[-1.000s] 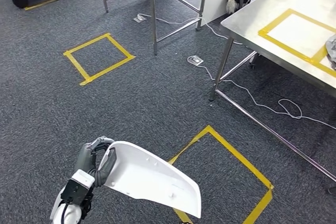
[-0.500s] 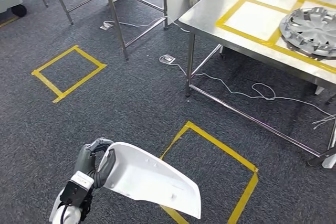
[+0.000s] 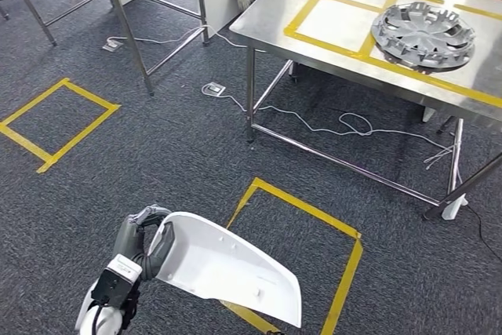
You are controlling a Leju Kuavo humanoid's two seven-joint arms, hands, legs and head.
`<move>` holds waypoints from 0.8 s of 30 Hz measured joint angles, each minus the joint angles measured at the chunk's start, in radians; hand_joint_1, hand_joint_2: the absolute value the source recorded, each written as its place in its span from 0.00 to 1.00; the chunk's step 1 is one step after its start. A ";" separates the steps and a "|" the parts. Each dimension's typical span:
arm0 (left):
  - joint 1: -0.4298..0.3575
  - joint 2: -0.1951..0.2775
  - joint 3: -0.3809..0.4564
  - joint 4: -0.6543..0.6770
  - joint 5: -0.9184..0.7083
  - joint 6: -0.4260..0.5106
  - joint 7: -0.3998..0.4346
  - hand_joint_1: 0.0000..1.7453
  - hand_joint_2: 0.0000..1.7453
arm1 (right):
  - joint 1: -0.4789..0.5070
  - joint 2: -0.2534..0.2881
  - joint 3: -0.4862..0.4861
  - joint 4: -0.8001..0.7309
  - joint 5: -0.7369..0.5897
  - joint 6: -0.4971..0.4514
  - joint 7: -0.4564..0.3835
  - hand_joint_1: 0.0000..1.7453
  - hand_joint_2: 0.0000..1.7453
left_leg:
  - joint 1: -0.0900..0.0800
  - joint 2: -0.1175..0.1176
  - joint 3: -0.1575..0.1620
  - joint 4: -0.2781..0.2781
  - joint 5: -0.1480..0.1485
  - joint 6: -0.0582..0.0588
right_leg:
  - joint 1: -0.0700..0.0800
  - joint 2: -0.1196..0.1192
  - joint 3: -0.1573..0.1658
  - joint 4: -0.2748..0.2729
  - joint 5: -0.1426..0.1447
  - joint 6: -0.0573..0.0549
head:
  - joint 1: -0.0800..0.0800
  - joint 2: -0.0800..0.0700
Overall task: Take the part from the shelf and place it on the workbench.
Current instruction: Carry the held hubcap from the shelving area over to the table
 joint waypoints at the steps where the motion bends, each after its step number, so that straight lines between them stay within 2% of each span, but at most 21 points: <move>1: 0.000 0.000 0.000 0.000 0.000 0.000 0.000 1.00 1.00 | 0.000 0.000 -0.001 0.000 0.000 0.000 0.000 0.00 0.00 | 0.001 0.010 0.004 0.000 -0.003 -0.003 | -0.001 -0.012 0.039 -0.069 0.034 0.001 | 0.000 0.000; 3: 0.000 0.000 0.000 0.000 0.000 0.000 0.000 1.00 1.00 | -0.001 0.001 -0.002 0.000 0.000 0.000 0.000 0.00 0.00 | -0.004 0.026 0.011 0.002 -0.009 -0.013 | 0.000 -0.050 0.115 -0.201 0.080 -0.003 | -0.001 0.000; 4: -0.001 0.000 0.000 0.000 0.000 0.000 0.000 1.00 1.00 | -0.003 0.001 -0.003 0.001 0.000 0.000 0.000 0.00 0.00 | -0.007 0.033 0.014 0.002 -0.012 -0.018 | 0.001 -0.061 0.135 -0.235 0.088 -0.008 | -0.002 0.000; 5: -0.001 0.000 0.000 0.000 0.000 0.000 0.000 1.00 1.00 | -0.004 0.002 -0.003 0.001 0.000 0.000 0.000 0.00 0.00 | -0.009 0.040 0.016 0.002 -0.013 -0.023 | 0.003 -0.063 0.139 -0.244 0.088 -0.015 | -0.003 0.000; 7: -0.002 -0.001 0.000 0.000 0.000 0.000 0.000 1.00 1.00 | -0.003 0.002 -0.005 0.002 0.000 0.000 0.000 0.00 0.00 | -0.007 0.052 0.020 0.001 -0.016 -0.032 | 0.003 -0.041 0.137 -0.245 0.091 -0.030 | -0.004 0.000; 8: -0.002 -0.002 0.000 0.000 0.000 0.000 0.000 1.00 1.00 | -0.003 0.002 -0.006 0.001 0.000 0.000 0.000 0.00 0.00 | -0.005 0.045 0.020 0.007 -0.024 -0.037 | 0.001 -0.031 0.138 -0.247 0.093 -0.037 | -0.005 0.000; 9: -0.003 -0.003 -0.001 0.000 0.000 0.000 0.000 1.00 1.00 | -0.004 0.002 -0.006 0.001 0.000 0.000 0.000 0.00 0.00 | -0.003 0.028 0.011 0.031 -0.041 -0.042 | -0.001 -0.021 0.139 -0.250 0.095 -0.044 | -0.007 0.000; 10: -0.003 -0.003 -0.001 0.000 0.000 0.000 0.000 1.00 1.00 | -0.005 0.002 -0.006 0.001 0.000 0.000 0.000 0.00 0.00 | -0.001 0.005 -0.009 0.078 -0.069 -0.046 | -0.004 -0.010 0.141 -0.252 0.096 -0.050 | -0.010 0.000; 11: -0.002 -0.003 -0.001 0.000 0.000 0.000 0.000 1.00 1.00 | -0.006 0.001 -0.007 0.001 0.000 0.000 0.000 0.00 0.00 | -0.001 -0.019 -0.041 0.144 -0.102 -0.047 | -0.004 0.001 0.140 -0.252 0.096 -0.053 | -0.012 0.000; 12: -0.001 -0.002 -0.001 0.000 0.000 0.000 0.000 1.00 1.00 | -0.007 0.001 -0.007 0.001 0.000 0.000 0.000 0.00 0.00 | 0.000 -0.034 -0.078 0.216 -0.131 -0.048 | -0.003 0.013 0.140 -0.252 0.096 -0.056 | -0.013 0.000; 13: 0.000 -0.001 -0.001 0.000 0.000 0.000 0.000 1.00 1.00 | -0.006 0.001 -0.007 0.001 0.000 0.000 0.000 0.00 0.00 | 0.000 -0.040 -0.108 0.270 -0.146 -0.049 | -0.003 0.025 0.140 -0.252 0.096 -0.057 | -0.014 0.000; 14: 0.001 -0.001 -0.001 0.000 0.000 0.000 0.000 1.00 1.00 | -0.006 0.001 -0.007 0.001 0.000 0.000 0.000 0.00 0.00 | -0.001 -0.043 -0.124 0.291 -0.140 -0.048 | -0.003 0.037 0.140 -0.252 0.096 -0.057 | -0.014 0.000; 15: 0.001 0.000 -0.001 0.000 0.000 0.000 0.000 1.00 1.00 | -0.005 0.001 -0.007 0.001 0.000 0.000 0.000 0.00 0.00 | -0.001 -0.045 -0.122 0.274 -0.115 -0.045 | -0.003 0.050 0.141 -0.252 0.096 -0.057 | -0.014 0.000; 17: 0.001 0.001 -0.001 0.000 0.000 0.000 0.000 1.00 1.00 | -0.005 0.002 -0.007 0.001 0.000 0.000 0.000 0.00 0.00 | 0.001 -0.058 -0.070 0.150 -0.036 -0.040 | -0.004 0.073 0.144 -0.252 0.097 -0.054 | -0.014 0.000; 18: 0.000 0.001 -0.001 0.000 0.000 0.000 0.000 1.00 1.00 | -0.005 0.001 -0.007 0.001 0.000 0.000 0.000 0.00 0.00 | 0.002 -0.070 -0.041 0.083 -0.009 -0.038 | -0.003 0.084 0.143 -0.249 0.096 -0.050 | -0.014 0.000; 19: 0.000 0.001 -0.001 0.000 0.000 0.000 0.000 1.00 1.00 | -0.005 0.001 -0.007 0.001 0.000 0.000 0.000 0.00 0.00 | 0.003 -0.080 -0.021 0.036 0.006 -0.037 | -0.002 0.092 0.140 -0.249 0.096 -0.045 | -0.013 0.000; 20: 0.000 0.001 -0.001 0.000 0.000 0.000 0.000 1.00 1.00 | -0.004 0.001 -0.007 0.001 0.000 0.000 0.000 0.00 0.00 | 0.003 -0.086 -0.012 0.012 0.009 -0.035 | -0.002 0.099 0.137 -0.249 0.096 -0.038 | -0.013 0.000; 22: -0.001 0.001 -0.001 0.000 0.000 0.000 0.000 1.00 1.00 | 0.000 0.001 -0.008 0.001 0.000 0.000 0.000 0.00 0.00 | 0.001 -0.079 -0.011 0.005 0.009 -0.026 | -0.004 0.108 0.131 -0.253 0.099 -0.025 | -0.013 0.000; 23: -0.002 0.001 -0.001 0.000 0.000 0.000 0.000 1.00 1.00 | 0.002 0.001 -0.008 0.001 0.000 0.000 0.000 0.00 0.00 | 0.002 -0.072 -0.010 0.002 0.011 -0.020 | -0.004 0.097 0.127 -0.249 0.095 -0.019 | -0.012 0.000; 24: -0.002 0.000 -0.001 0.000 0.000 0.000 0.000 1.00 1.00 | 0.003 0.001 -0.008 0.001 0.000 0.000 0.000 0.00 0.00 | 0.003 -0.066 -0.009 0.000 0.013 -0.014 | -0.003 0.077 0.116 -0.230 0.080 -0.014 | -0.009 0.000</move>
